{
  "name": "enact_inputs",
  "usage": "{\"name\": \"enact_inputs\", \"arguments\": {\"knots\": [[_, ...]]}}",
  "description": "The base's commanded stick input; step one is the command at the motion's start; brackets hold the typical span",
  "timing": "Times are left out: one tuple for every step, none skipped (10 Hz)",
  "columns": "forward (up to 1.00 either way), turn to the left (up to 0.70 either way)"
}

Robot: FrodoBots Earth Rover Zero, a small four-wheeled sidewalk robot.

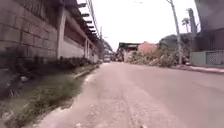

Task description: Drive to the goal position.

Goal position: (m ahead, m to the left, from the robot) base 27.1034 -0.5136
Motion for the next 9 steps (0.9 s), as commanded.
{"name": "enact_inputs", "arguments": {"knots": [[1.0, 0.0], [1.0, 0.0], [1.0, 0.0], [1.0, 0.0], [1.0, 0.0], [1.0, 0.0], [1.0, 0.0], [1.0, 0.0], [1.0, 0.0]]}}
